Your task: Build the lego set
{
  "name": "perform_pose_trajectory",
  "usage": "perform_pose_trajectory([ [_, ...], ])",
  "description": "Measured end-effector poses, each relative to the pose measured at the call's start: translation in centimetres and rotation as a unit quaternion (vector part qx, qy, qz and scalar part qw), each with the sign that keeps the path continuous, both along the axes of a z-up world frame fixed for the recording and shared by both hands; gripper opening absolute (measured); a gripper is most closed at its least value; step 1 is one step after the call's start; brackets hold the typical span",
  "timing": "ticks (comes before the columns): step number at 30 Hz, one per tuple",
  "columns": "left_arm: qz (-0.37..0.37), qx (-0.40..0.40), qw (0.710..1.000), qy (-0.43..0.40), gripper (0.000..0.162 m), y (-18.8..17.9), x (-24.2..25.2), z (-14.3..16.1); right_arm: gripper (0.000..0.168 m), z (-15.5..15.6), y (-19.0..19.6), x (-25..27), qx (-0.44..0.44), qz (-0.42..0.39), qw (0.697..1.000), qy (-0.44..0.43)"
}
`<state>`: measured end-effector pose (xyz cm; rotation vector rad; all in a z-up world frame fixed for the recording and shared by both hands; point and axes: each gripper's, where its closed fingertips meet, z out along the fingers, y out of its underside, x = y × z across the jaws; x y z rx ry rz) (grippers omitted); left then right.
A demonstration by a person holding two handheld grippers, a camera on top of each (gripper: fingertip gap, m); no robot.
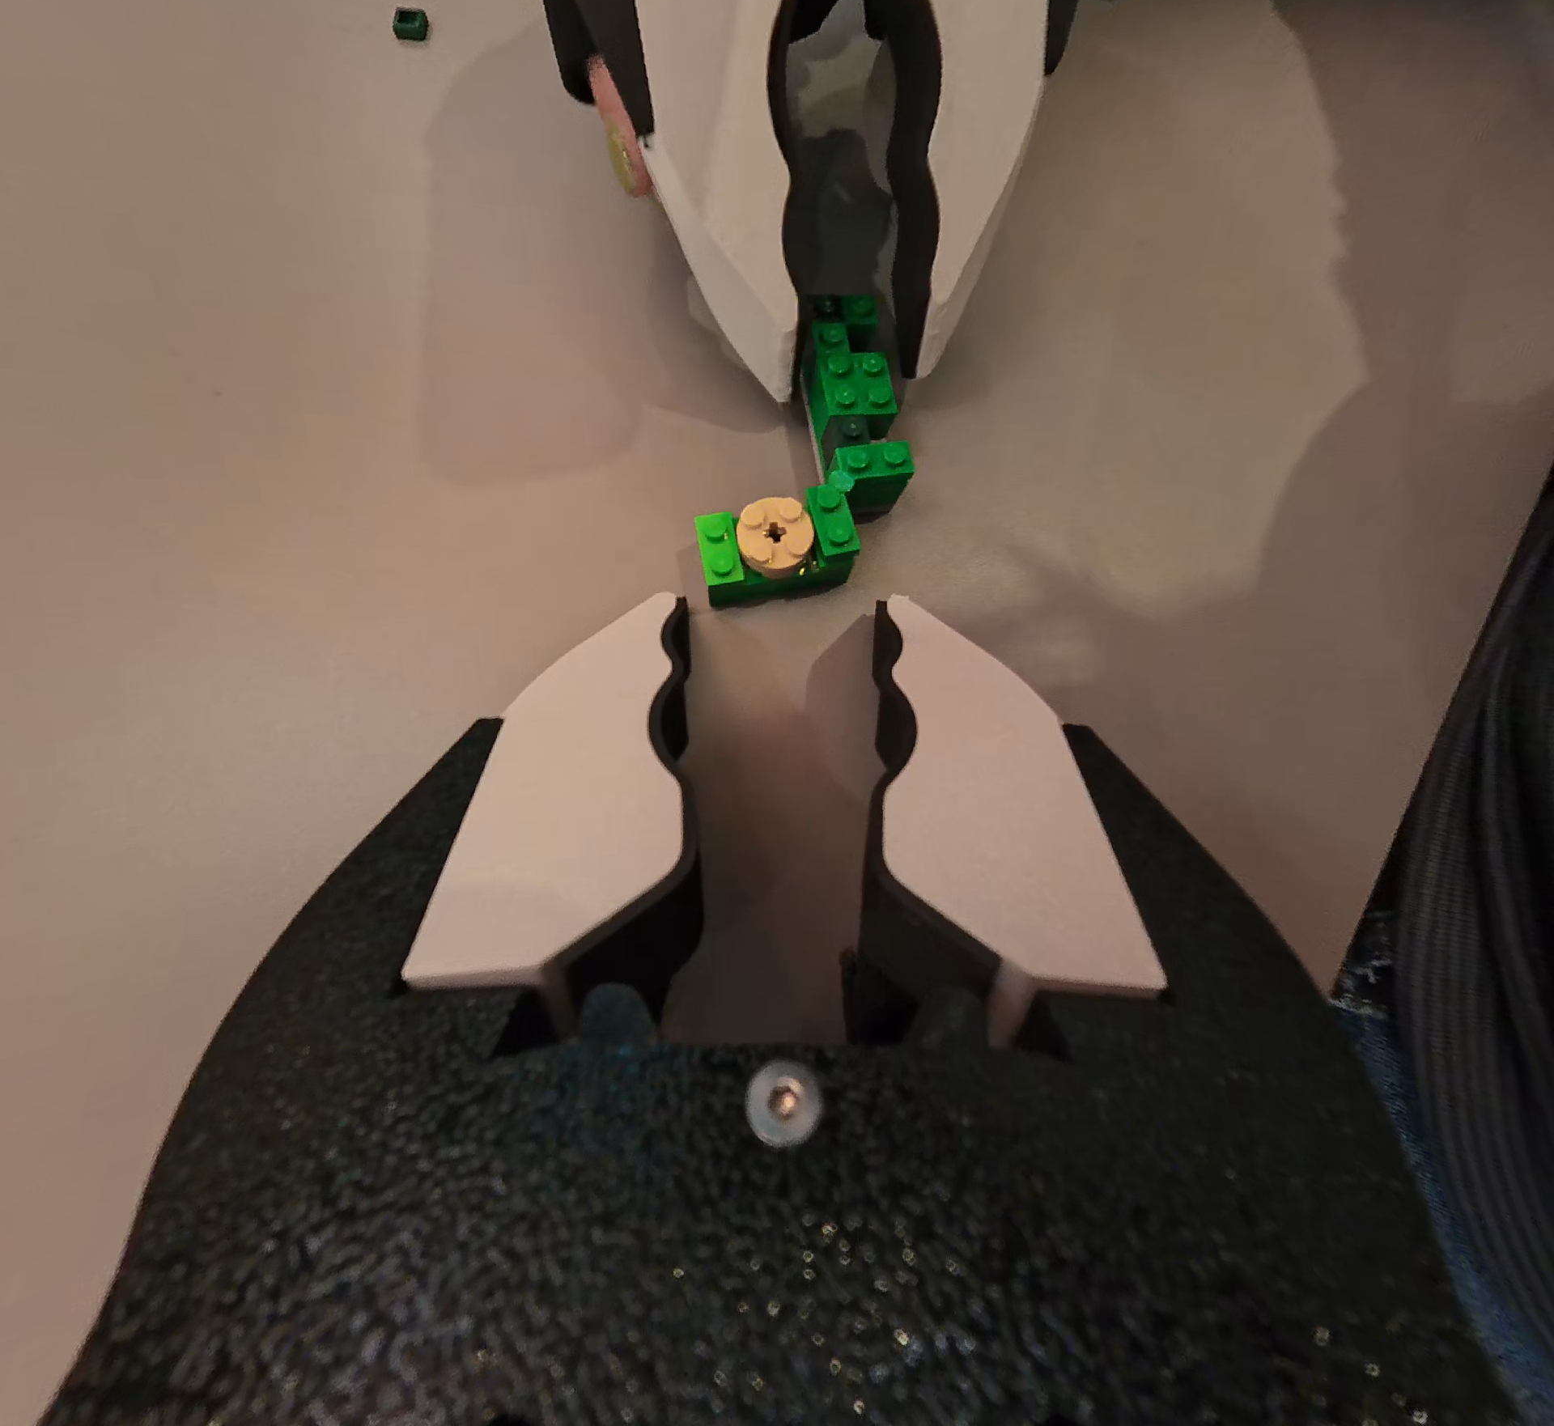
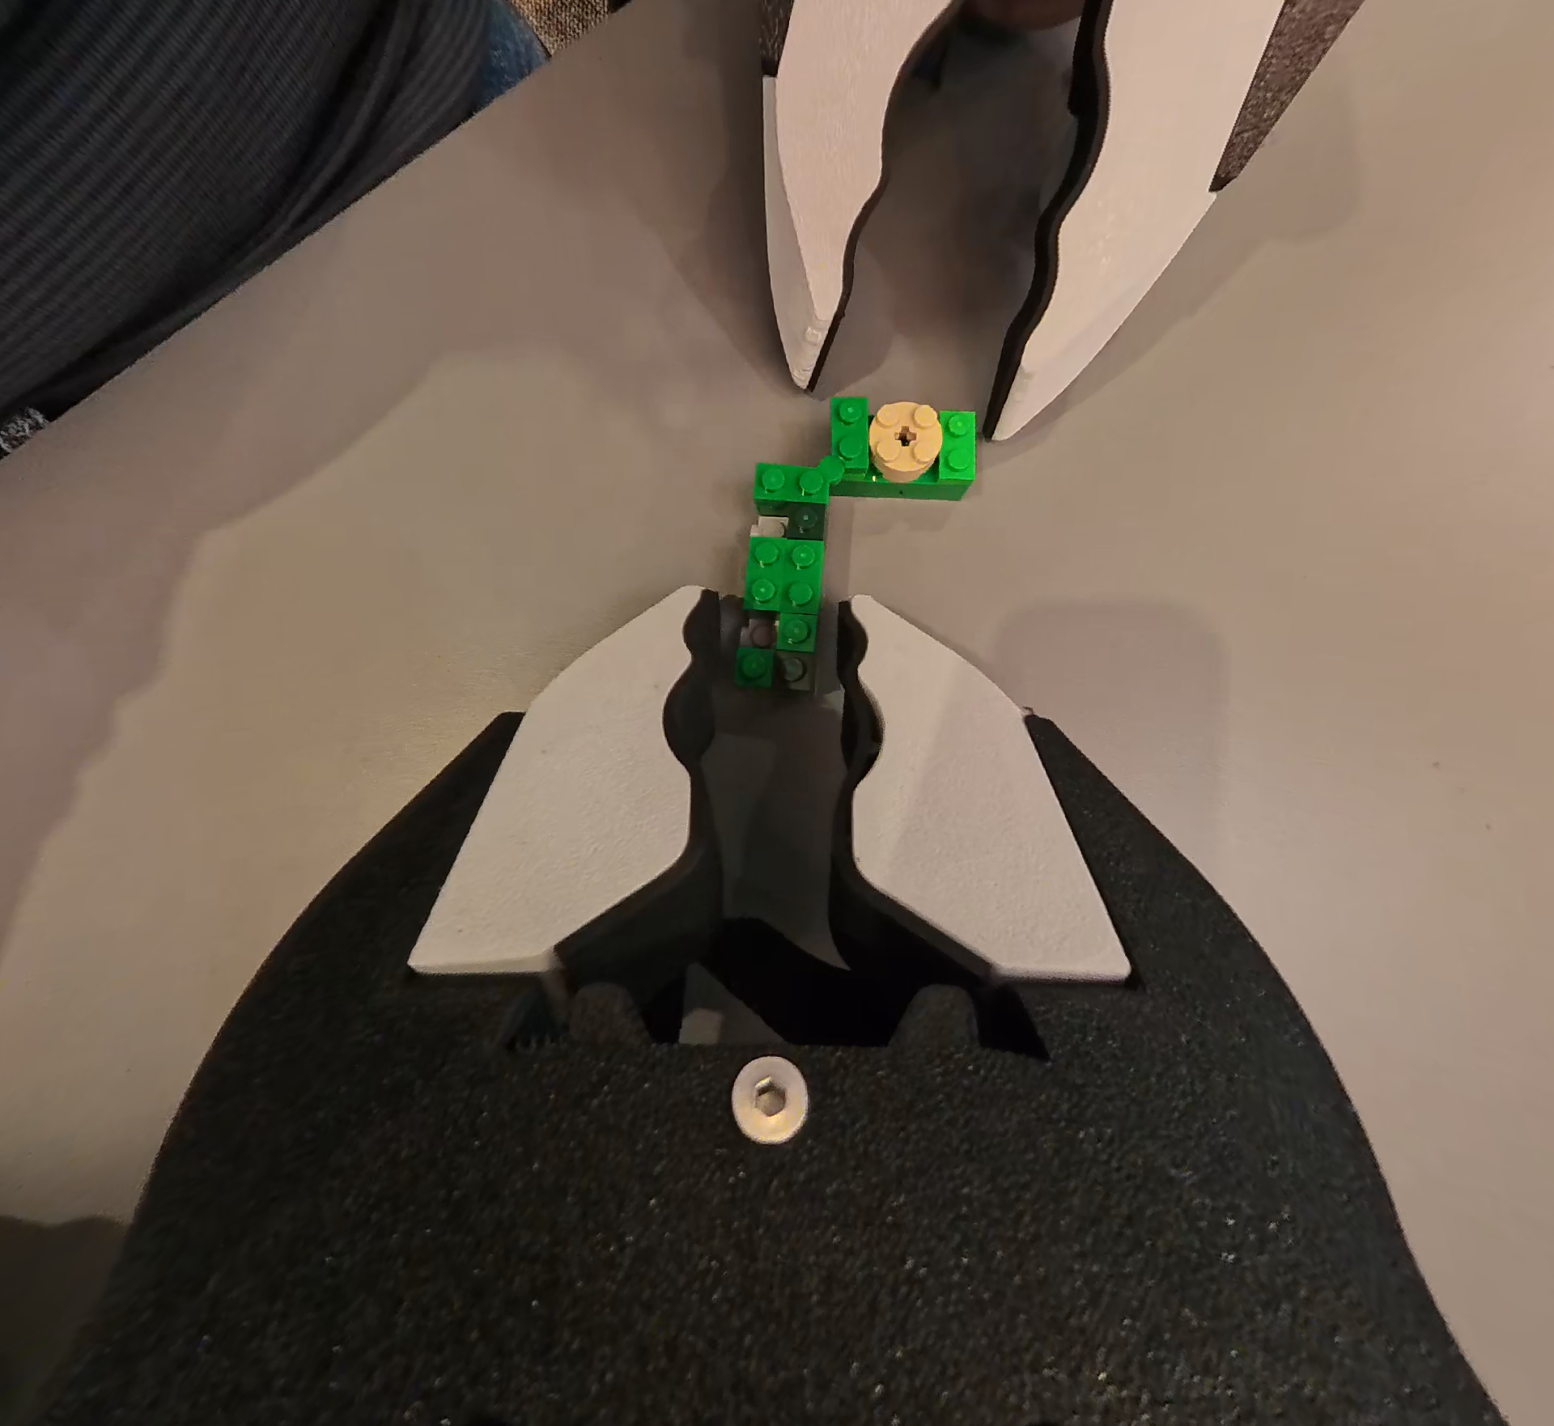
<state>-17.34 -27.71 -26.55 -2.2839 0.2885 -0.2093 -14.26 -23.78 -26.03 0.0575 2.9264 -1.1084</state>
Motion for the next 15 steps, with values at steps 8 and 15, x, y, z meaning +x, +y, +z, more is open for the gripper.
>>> perform_pose_trajectory([
  [8, 0.001, -0.003, 1.0, -0.003, 0.042, -0.3, -0.1, 0.0, 0.039, 1.2, 0.3, -0.3, -0.02, -0.021, 1.0, 0.002],
  [15, 0.009, 0.007, 1.0, -0.01, 0.044, -0.7, -0.3, 0.1, 0.04, 3.6, 1.5, -0.9, -0.067, -0.085, 0.993, 0.053],
])
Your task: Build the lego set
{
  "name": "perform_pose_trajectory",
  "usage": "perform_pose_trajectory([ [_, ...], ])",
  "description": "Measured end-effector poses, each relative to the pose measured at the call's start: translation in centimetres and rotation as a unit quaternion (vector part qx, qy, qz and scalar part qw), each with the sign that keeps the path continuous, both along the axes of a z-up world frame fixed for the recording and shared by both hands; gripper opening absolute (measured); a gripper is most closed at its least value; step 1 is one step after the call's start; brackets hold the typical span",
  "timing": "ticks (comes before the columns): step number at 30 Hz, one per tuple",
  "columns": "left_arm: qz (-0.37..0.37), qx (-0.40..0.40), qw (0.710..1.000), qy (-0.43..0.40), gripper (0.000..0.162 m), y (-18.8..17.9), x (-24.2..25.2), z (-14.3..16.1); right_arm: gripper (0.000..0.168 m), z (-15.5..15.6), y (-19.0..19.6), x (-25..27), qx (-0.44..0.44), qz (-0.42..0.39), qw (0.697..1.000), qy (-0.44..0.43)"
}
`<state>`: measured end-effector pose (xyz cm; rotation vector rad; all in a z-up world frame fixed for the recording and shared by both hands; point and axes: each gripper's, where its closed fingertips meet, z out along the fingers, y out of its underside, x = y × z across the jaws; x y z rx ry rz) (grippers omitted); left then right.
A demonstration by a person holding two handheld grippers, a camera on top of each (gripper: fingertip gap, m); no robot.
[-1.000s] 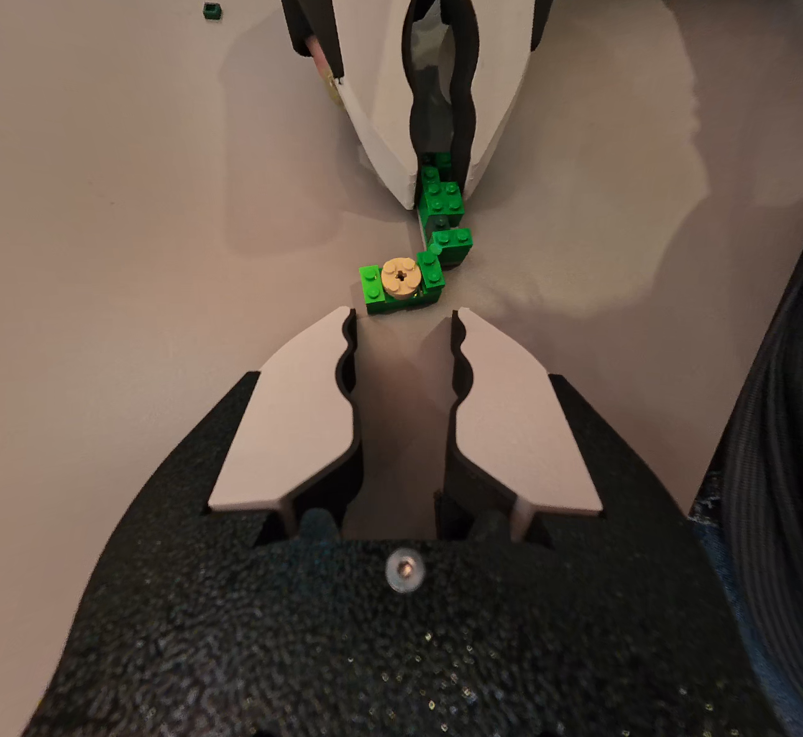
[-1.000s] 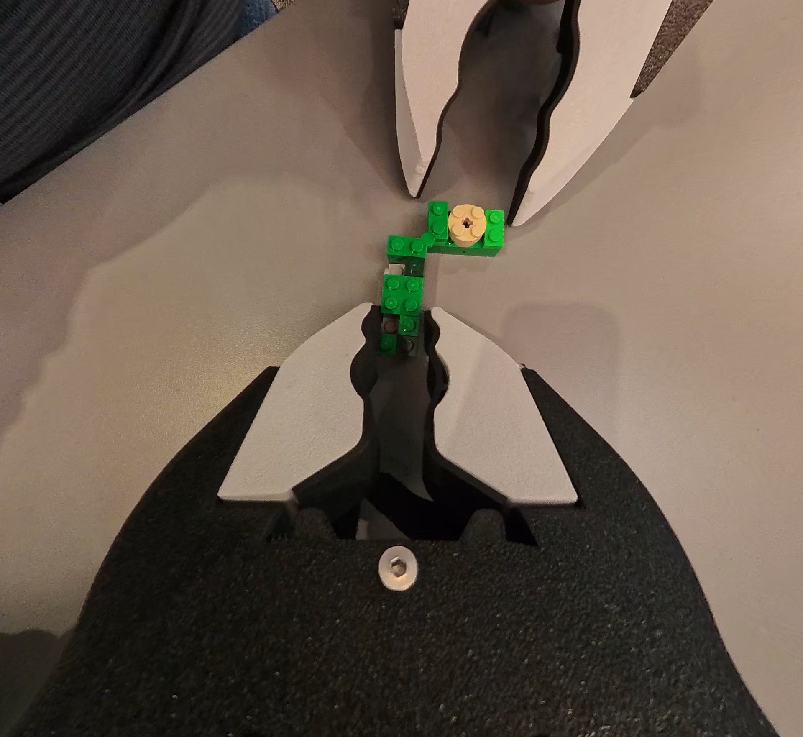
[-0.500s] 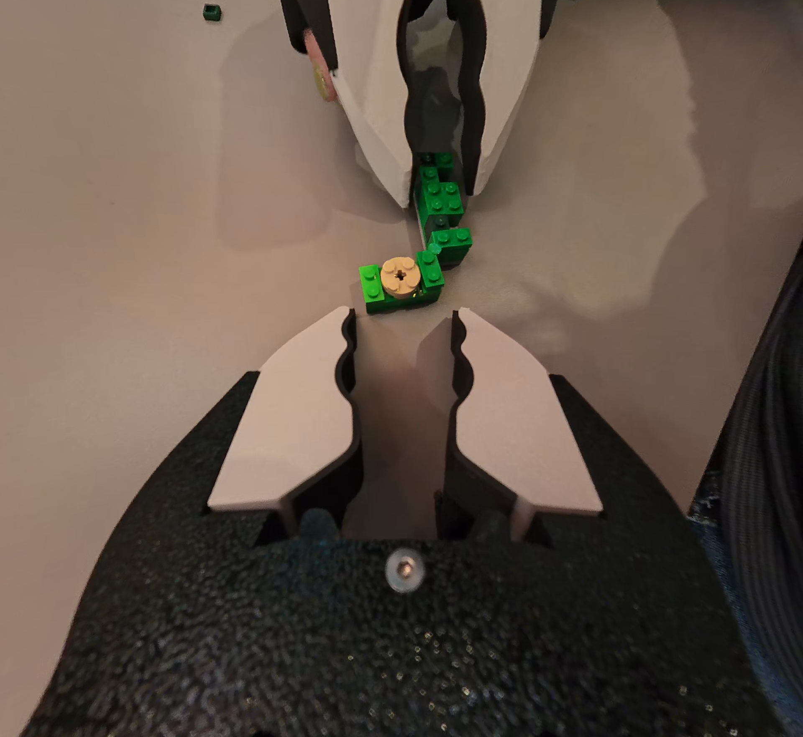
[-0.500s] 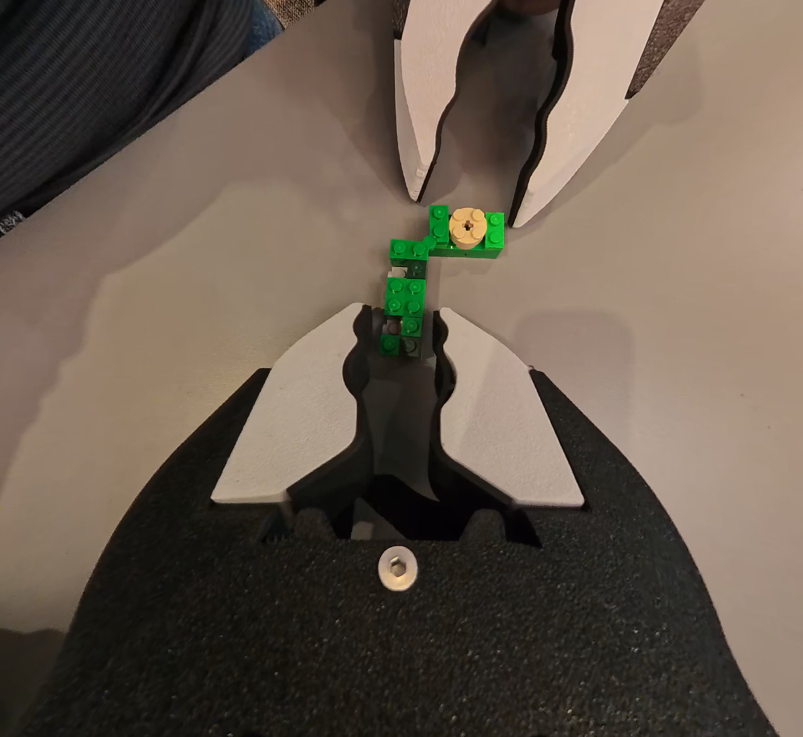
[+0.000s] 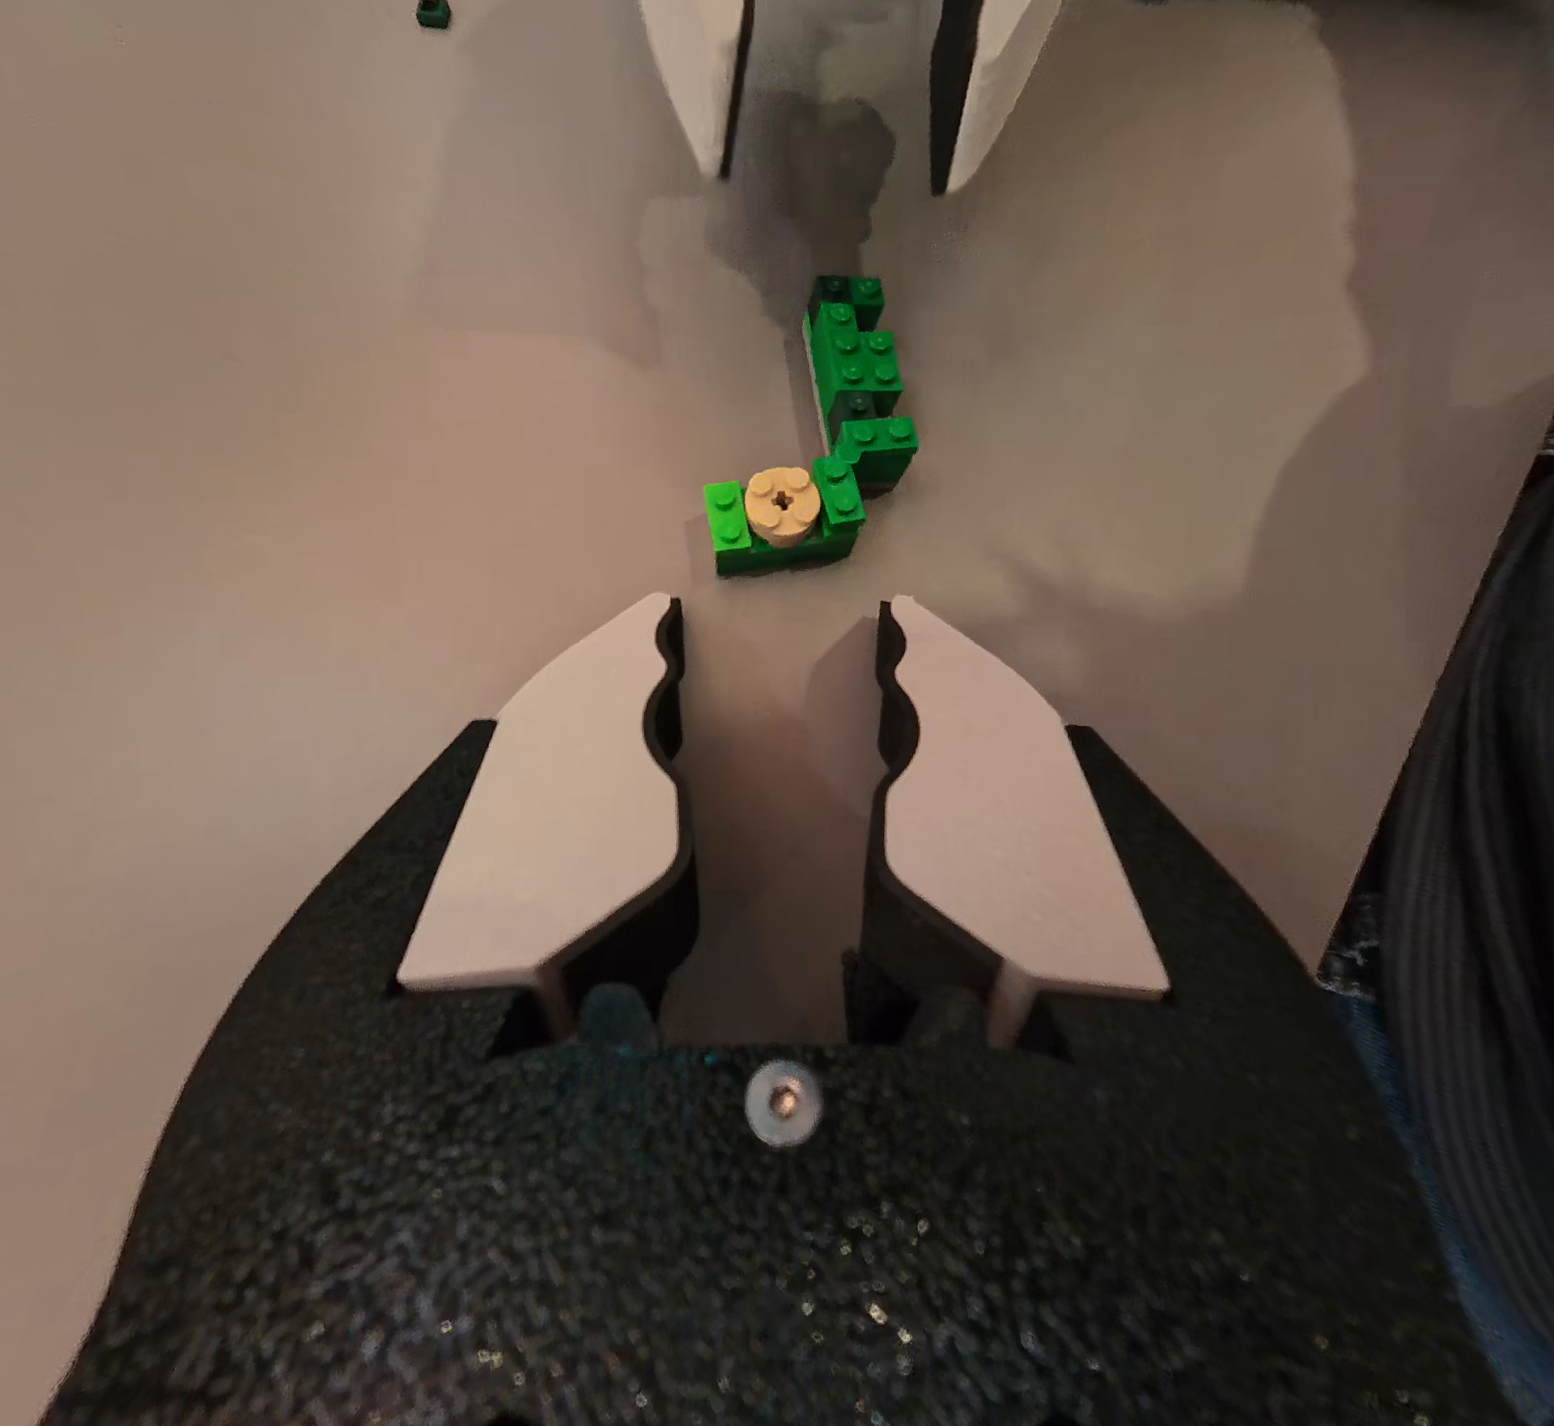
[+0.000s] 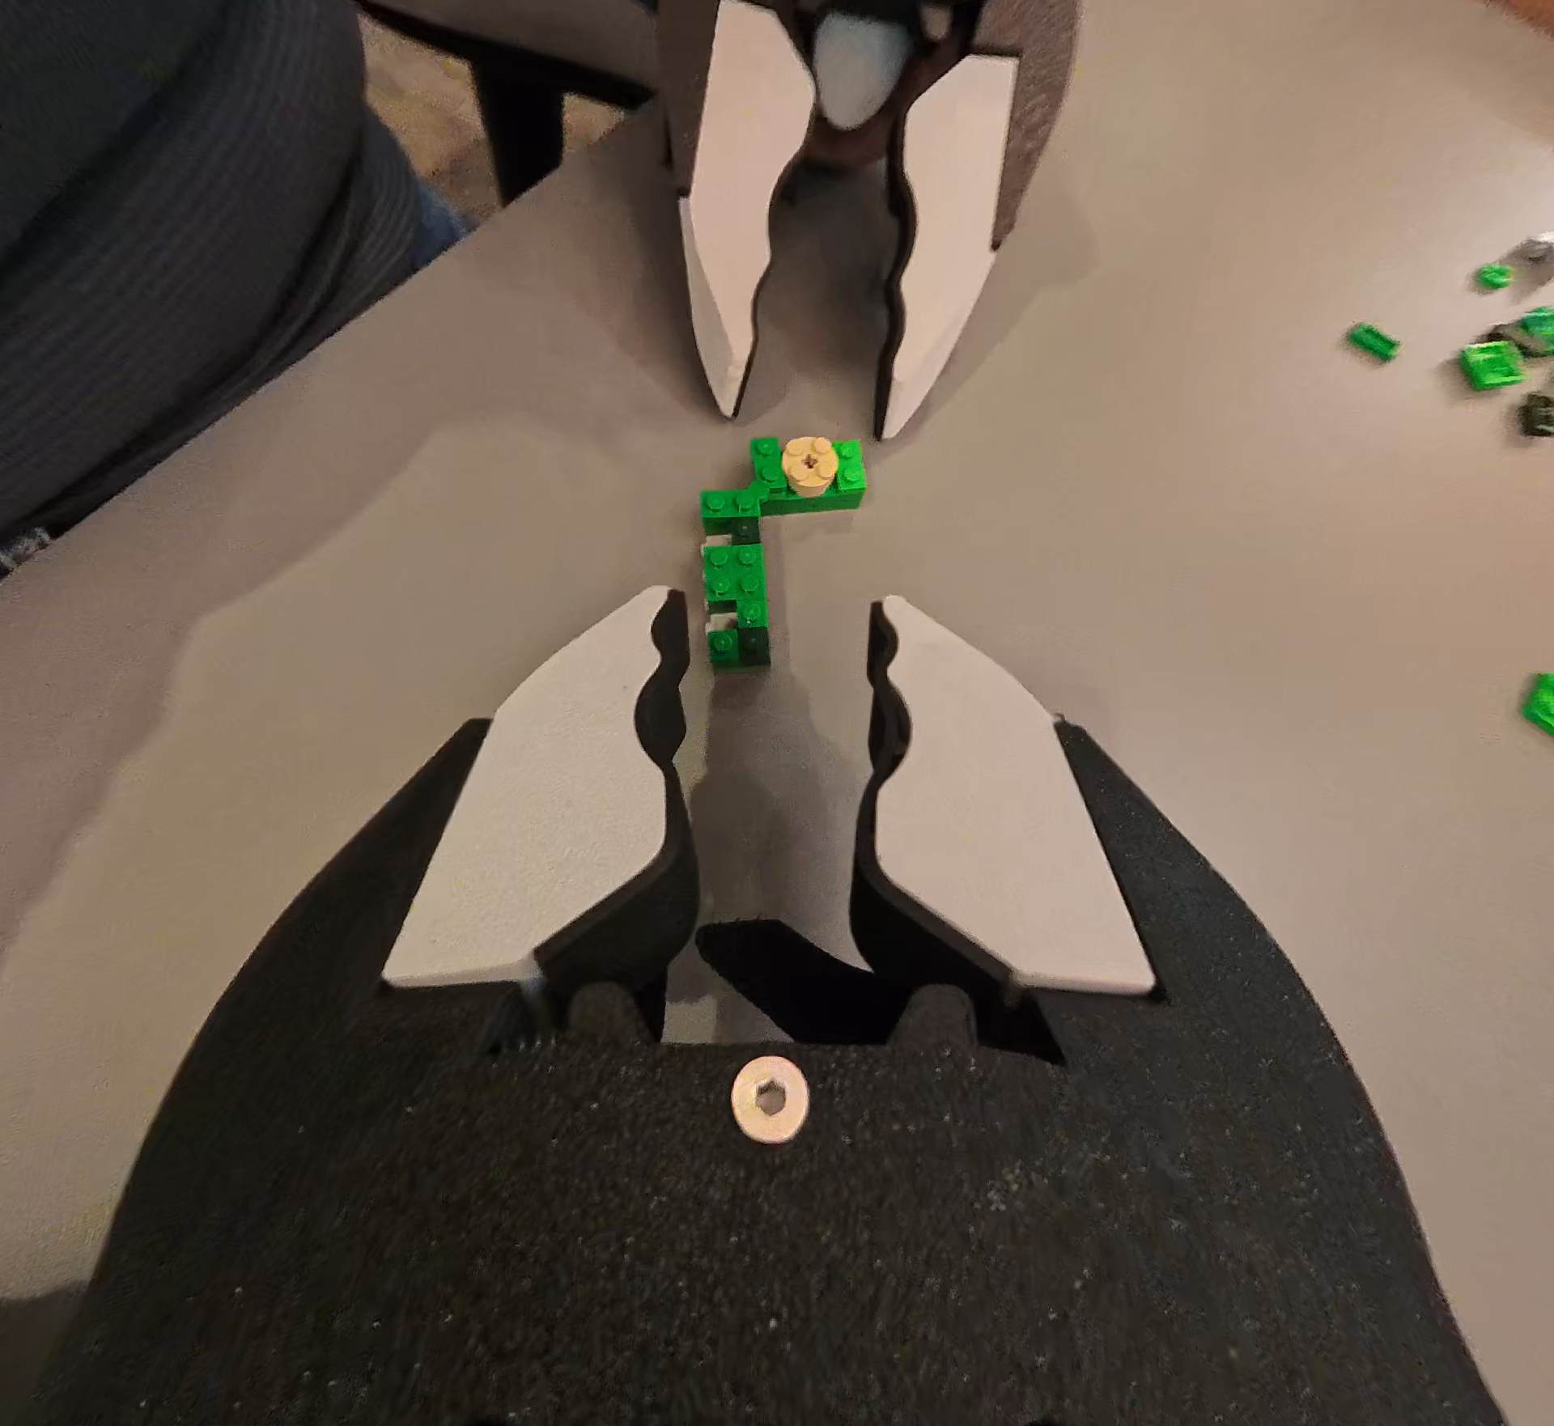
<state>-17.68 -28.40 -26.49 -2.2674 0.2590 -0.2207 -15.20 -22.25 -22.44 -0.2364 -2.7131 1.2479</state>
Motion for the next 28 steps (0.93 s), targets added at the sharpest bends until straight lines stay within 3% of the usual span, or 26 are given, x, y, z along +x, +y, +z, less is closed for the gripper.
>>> perform_pose_trajectory([
  [3, -0.003, 0.0, 1.0, -0.007, 0.049, -0.1, 0.1, 0.0, 0.042, 1.2, 0.0, -0.1, -0.049, -0.042, 0.997, 0.034],
  [7, -0.004, 0.0, 1.0, -0.008, 0.05, -0.1, 0.2, 0.0, 0.041, 3.3, -0.8, 0.2, -0.19, -0.099, 0.975, 0.059],
  [9, -0.007, 0.0, 1.0, -0.003, 0.051, -0.2, 0.3, 0.0, 0.04, 4.4, -0.4, 0.0, -0.258, -0.144, 0.952, 0.081],
  [13, -0.009, 0.004, 0.999, 0.037, 0.051, -0.2, 0.2, -0.2, 0.038, 7.2, 1.1, -0.2, -0.388, -0.245, 0.877, 0.144],
  [15, -0.009, 0.018, 0.998, 0.063, 0.052, -0.1, 0.2, 0.0, 0.038, 7.7, 1.8, -0.2, -0.388, -0.285, 0.856, 0.187],
  [18, -0.011, 0.026, 0.996, 0.08, 0.051, -0.1, 0.2, 0.1, 0.037, 7.3, 1.9, -0.4, -0.346, -0.311, 0.854, 0.232],
  [28, -0.004, 0.05, 0.991, 0.125, 0.043, -0.1, 0.1, 0.5, 0.035, 7.1, 2.9, -1.0, -0.333, -0.348, 0.843, 0.239],
])
